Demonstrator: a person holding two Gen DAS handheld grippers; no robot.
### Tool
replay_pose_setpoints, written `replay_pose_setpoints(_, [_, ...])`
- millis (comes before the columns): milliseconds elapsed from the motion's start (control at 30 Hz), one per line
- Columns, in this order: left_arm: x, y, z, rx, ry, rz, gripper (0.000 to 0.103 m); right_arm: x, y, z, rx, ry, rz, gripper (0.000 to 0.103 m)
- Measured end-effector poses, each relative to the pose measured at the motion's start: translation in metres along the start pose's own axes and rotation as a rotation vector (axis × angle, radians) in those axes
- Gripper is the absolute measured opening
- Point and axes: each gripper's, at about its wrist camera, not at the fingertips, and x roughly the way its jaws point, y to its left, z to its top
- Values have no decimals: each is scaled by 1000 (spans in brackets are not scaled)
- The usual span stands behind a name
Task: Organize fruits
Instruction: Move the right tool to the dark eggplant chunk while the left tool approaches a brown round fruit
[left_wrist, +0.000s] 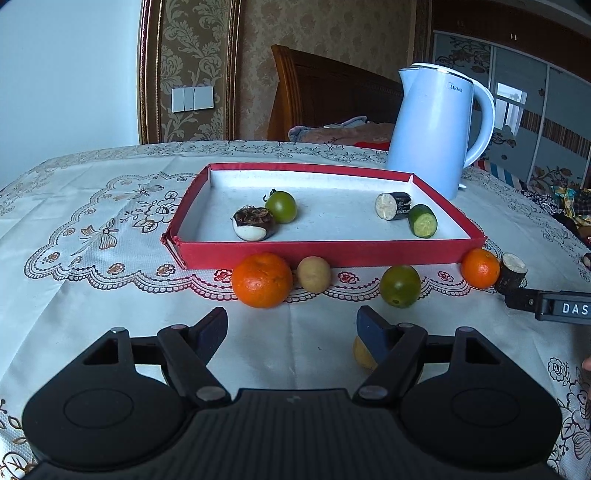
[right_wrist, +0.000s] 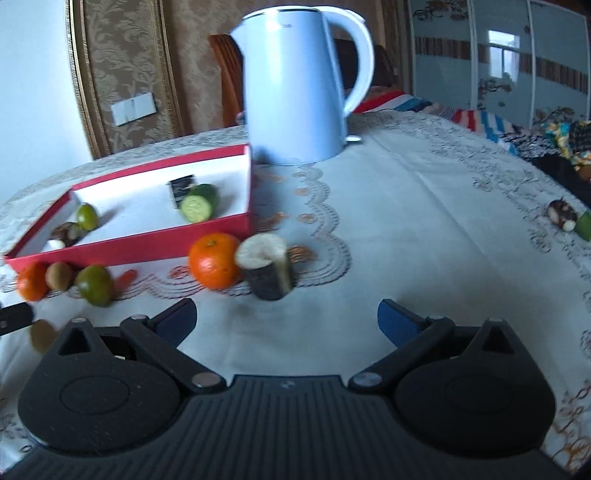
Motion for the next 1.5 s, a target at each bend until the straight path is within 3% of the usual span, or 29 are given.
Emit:
replay_pose_setpoints(467, [-5,-6,-2,41,-22,-30,78,28,2,18,-55,32,-112,103])
replay_pose_setpoints(567, [-6,-9,-3,57,-28,-32,78,33,4,21,-93,34,-99,101])
replay_pose_setpoints(633, [-6,-10,-4,67,-28,-38,78,37,6,23,-132,44,-76,90])
replay_pose_setpoints(700, [-6,-12,-5,77,-29,-43,79,38,5,24,-150,47,-47,87])
replay_pose_setpoints(800, [-6,-14,-6,90,-30,-43,80,38,2,25,-153,50,16,74])
replay_pose_setpoints(900, [-6,-14,-6,93,-24,-46,82,37,1,25,-166,48,49,69])
replay_pose_setpoints(1167, [-5,-24,-11,157,-11,-53,82,16,11,9,-252,29,142,66])
replay_pose_setpoints(1267, [-2,-26,-10,165,1,-57,82,14,9,10,-217,19,108,73])
replay_pose_setpoints(1400, [4,-25,-7,136,27,-55,82,24,-7,19,-120,18,90,74])
replay_pose_setpoints(1500, [5,-26,-6,135,30,-51,82,31,-9,21,-117,34,92,74])
